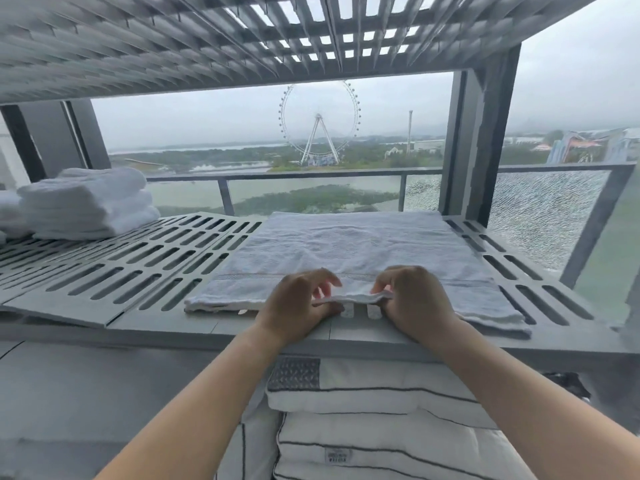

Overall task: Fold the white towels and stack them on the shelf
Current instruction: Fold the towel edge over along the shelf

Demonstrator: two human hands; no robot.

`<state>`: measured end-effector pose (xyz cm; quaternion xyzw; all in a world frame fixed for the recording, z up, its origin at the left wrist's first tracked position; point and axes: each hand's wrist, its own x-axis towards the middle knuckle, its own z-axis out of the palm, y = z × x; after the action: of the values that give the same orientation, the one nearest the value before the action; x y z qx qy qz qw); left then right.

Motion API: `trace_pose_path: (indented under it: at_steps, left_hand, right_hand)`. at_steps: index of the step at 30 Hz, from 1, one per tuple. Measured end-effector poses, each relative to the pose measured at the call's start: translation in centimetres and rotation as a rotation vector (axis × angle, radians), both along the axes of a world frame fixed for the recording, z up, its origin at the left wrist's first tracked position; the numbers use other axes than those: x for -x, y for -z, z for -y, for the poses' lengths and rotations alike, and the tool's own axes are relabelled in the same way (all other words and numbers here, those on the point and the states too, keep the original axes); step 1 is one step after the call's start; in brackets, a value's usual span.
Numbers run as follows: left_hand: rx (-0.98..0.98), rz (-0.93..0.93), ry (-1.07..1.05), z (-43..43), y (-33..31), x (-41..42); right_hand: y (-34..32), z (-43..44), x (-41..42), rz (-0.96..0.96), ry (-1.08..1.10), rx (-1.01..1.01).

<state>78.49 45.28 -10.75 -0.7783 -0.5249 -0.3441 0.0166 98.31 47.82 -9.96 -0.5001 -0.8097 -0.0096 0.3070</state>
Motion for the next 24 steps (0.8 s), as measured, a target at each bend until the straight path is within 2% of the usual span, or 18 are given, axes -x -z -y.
trace_pose_path:
  at_steps: [4,8,10,13,19,24]
  left_hand:
    - [0.003,0.067,-0.063,-0.2,0.3,-0.1]
    - [-0.044,0.016,-0.077,-0.1,0.3,-0.2]
    - [-0.065,-0.030,-0.048,-0.2,0.1,-0.8]
    - [-0.046,0.003,0.002,-0.4,-0.1,-2.3]
    - [-0.049,0.052,-0.037,-0.9,0.0,-3.1]
    - [-0.035,-0.007,0.035,-1.2,0.2,-3.7]
  right_hand:
    - [0.2,0.3,-1.2,0.031,0.033,-0.014]
    - [0.2,0.2,-2.7,0.024,0.077,-0.019]
    - [0.2,0.0,-2.6,0.008,0.076,-0.023]
    - [0.0,-0.5,-2.7,0.001,0.077,-0.035]
    - [0.3,-0.1,-5.7,0.020,0.048,-0.025]
    - [0.2,0.0,-6.5,-0.028,0.059,-0.016]
